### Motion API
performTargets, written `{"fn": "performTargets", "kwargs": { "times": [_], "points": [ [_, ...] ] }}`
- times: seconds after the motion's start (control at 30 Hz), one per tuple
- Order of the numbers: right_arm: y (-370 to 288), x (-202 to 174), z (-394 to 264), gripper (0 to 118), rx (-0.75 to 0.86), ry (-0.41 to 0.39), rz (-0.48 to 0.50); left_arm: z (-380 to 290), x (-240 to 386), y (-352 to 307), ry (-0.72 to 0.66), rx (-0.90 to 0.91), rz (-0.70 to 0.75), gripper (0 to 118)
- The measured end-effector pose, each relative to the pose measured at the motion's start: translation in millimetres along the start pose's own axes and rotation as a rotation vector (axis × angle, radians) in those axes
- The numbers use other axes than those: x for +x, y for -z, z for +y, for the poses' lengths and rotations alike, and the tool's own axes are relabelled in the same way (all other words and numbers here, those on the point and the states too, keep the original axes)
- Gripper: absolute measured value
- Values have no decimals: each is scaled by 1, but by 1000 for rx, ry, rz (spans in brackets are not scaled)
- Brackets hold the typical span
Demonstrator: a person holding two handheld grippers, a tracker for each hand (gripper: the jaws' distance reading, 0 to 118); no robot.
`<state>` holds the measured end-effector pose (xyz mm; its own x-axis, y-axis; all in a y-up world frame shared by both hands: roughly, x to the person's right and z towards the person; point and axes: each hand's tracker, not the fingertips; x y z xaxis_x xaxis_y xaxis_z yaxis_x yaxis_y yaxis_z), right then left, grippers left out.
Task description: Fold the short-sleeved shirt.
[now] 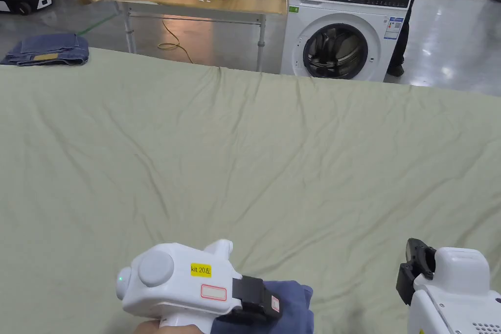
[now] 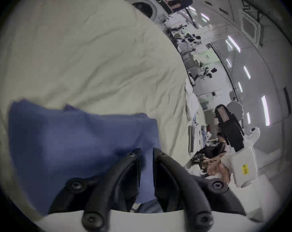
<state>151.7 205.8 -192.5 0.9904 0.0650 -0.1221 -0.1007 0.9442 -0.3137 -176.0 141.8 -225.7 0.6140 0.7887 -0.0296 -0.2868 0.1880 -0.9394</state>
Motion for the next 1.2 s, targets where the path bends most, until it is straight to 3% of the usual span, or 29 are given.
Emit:
{"fn": "performTargets", "kwargs": {
  "times": [0.17,0.33,0.63,0.73,0.97,1.07,1.2],
  "points": [
    [2,3,-5,0,-14,3,-7,-21,-4,45,-63,-74,-108,9],
    [2,6,-6,0,-22,17,-14,-31,-1,82,40,-89,94,0],
    [6,3,1,0,-2,9,-15,-17,19,35,207,40,107,0],
    [10,-4,6,0,11,17,-4,-7,26,-4,283,178,173,0],
    [17,-30,23,0,86,37,-5,-3,43,-82,566,674,541,0],
    [18,-38,31,0,121,53,-1,-12,52,-102,582,859,691,0],
    [14,-44,39,0,178,75,-10,-26,53,-117,654,1091,781,0]
  ]
}}
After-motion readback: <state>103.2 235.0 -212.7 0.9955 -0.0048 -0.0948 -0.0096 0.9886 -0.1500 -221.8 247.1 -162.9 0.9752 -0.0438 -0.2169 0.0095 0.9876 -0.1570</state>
